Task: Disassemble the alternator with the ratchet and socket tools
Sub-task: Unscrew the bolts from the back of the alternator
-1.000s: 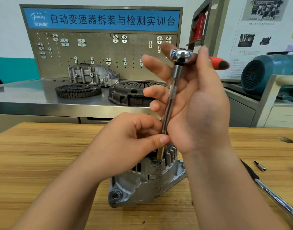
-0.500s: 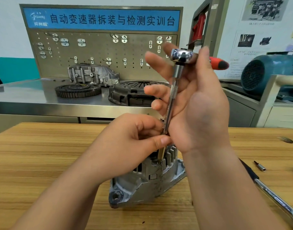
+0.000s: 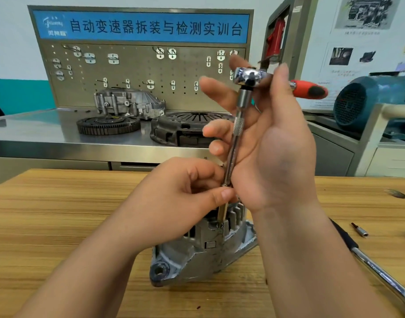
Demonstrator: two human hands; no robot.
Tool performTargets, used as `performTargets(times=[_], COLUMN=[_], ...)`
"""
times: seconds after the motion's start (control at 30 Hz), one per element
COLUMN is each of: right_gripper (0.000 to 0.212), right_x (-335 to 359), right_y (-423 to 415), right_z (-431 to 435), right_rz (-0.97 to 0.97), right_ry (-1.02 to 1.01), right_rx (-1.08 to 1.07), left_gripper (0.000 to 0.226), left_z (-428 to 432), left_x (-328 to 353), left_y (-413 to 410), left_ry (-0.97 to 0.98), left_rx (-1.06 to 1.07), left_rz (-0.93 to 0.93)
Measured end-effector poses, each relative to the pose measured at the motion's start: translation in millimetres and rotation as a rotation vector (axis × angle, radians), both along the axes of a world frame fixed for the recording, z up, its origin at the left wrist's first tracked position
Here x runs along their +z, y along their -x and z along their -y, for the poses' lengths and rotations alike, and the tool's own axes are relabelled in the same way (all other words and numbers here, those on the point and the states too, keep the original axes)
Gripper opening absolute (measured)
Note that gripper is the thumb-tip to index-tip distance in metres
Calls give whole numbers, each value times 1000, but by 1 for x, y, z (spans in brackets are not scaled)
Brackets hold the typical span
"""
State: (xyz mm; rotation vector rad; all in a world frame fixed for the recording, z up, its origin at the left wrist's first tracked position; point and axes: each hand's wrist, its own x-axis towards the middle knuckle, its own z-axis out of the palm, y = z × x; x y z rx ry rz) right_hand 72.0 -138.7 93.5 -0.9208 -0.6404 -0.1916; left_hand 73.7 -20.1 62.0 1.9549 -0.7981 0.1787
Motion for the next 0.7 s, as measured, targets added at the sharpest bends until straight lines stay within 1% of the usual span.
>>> performTargets(times=[0.03,0.07,0.13,0.2,0.3,0.4,0.47,0.5,0.53,0.6,0.63,0.7], right_gripper=[40,35,24,22,23,34,44,46,43,28,22,20], right_x=[0,-1,-1,0,-1,-1,0,0,0,-1,-1,-1], right_y=[0,1,3,4,4,2,0,0,0,2,4,5], right_z=[-1,-2,-4,-5,-4,-2,0,0,-1,-3,-5,-6], right_rz=[12,38,106,154,151,59,-7,-16,-3,63,99,152], right_ry=[2,3,6,9,-8,-9,1,4,5,6,7,-2], right_rx=[-11,-36,-98,-139,-114,-19,25,23,3,-72,-108,-135], left_gripper=[31,32,23,16,16,27,21,18,19,14,18,21], left_z=[0,0,2,4,5,3,1,1,1,1,2,4], left_x=[0,0,-1,-2,-2,-1,0,1,1,-1,-1,0], left_y=[0,0,0,-1,0,1,1,2,2,0,1,3], left_ry=[6,12,25,40,63,14,4,6,19,28,28,43], left_rx=[1,16,61,121,146,85,24,14,25,85,128,173], left_rz=[-9,-18,-1,18,27,42,11,-1,-7,4,9,21])
